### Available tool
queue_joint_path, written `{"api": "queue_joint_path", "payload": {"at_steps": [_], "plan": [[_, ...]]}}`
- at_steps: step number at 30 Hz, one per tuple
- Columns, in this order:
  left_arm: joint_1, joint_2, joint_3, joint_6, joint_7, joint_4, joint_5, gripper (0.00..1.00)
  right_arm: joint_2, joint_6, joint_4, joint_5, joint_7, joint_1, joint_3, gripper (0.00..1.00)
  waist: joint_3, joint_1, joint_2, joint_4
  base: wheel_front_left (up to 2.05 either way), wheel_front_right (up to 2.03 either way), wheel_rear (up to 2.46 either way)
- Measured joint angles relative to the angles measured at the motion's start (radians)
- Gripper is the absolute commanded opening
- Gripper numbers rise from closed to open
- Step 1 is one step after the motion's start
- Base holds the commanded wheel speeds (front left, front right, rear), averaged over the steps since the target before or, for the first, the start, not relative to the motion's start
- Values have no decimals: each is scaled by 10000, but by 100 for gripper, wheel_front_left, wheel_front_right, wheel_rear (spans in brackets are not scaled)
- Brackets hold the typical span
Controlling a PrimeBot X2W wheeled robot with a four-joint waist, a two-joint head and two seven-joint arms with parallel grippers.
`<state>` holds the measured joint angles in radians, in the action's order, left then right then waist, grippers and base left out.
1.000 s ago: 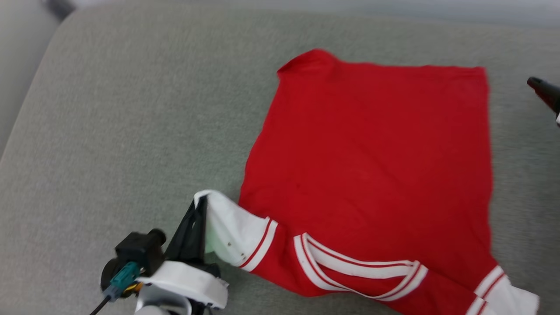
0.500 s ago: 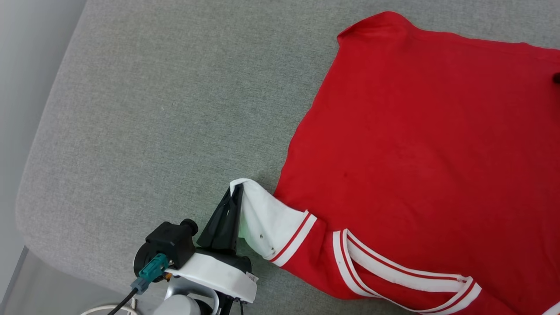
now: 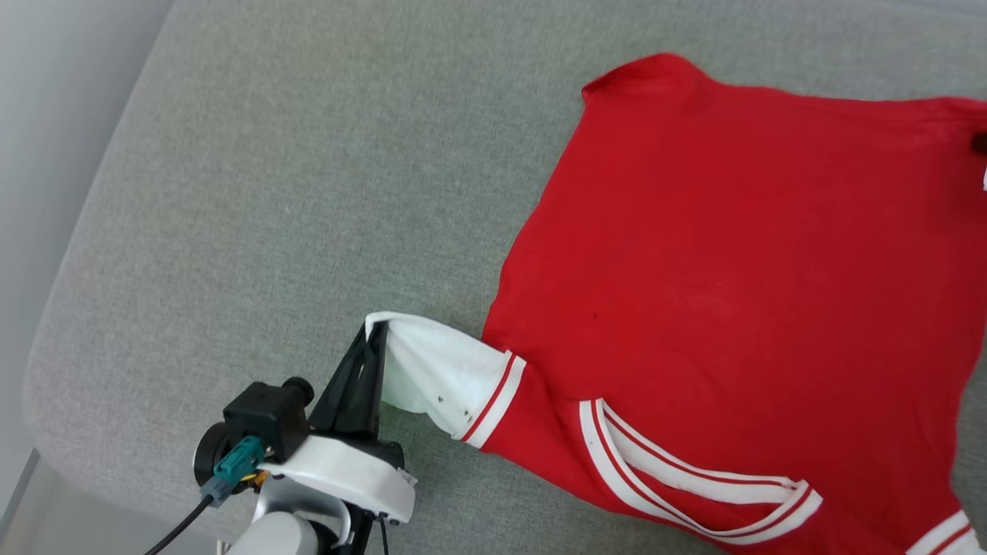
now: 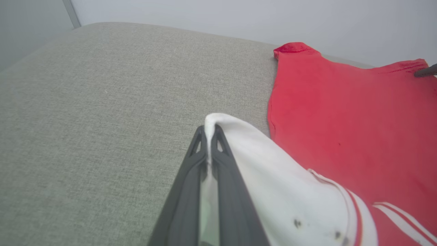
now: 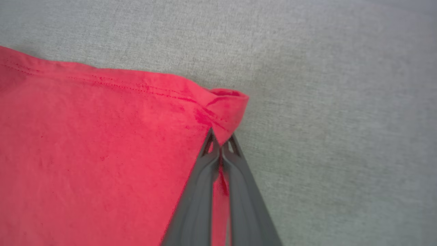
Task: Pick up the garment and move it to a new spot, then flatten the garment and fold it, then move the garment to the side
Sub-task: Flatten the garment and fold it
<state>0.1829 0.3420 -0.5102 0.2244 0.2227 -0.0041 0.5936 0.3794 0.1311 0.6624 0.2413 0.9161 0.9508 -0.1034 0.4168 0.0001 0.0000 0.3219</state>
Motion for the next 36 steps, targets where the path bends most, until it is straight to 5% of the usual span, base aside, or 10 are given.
{"api": "queue_joint_path", "payload": {"at_steps": [9,17,22,27,28,29,30,36], "plan": [[-890,671,364,301,-318,96,282,0,1356,2,-1586,784,-468,-1092,1494,0,-1546,-1,0,-650,0,0,0],[-1830,1260,750,708,-612,-267,554,0,2261,2,-3415,1791,-79,-4110,1198,0,-2596,-2,0,-2083,0,0,0],[-2289,1471,949,941,-752,-426,715,0,2123,2,-4029,2150,107,-6957,297,0,-3074,-3,0,-3001,0,0,0],[-2658,1561,1039,1058,-840,-418,888,0,1043,2,-4219,2295,71,-9468,-328,0,-3448,-3,0,-3717,0,0,0],[-2671,1567,1047,1068,-872,-416,899,0,780,2,-4180,2339,12,-9844,-458,16,-3510,-3,0,-3821,0,0,0],[-2690,1582,1060,1101,-894,-405,926,0,535,2,-4148,2341,-77,-10138,-535,65,-3563,-3,0,-3923,0,0,0],[-2704,1597,1058,1101,-926,-395,970,0,349,2,-4125,2314,-201,-10389,-593,100,-3612,-4,0,-4006,0,0,0],[-2823,1695,1080,1116,-1066,-403,1053,0,-240,2,-4598,2364,-1695,-10652,-665,100,-3746,-4,0,-4312,0,0,0]]}}
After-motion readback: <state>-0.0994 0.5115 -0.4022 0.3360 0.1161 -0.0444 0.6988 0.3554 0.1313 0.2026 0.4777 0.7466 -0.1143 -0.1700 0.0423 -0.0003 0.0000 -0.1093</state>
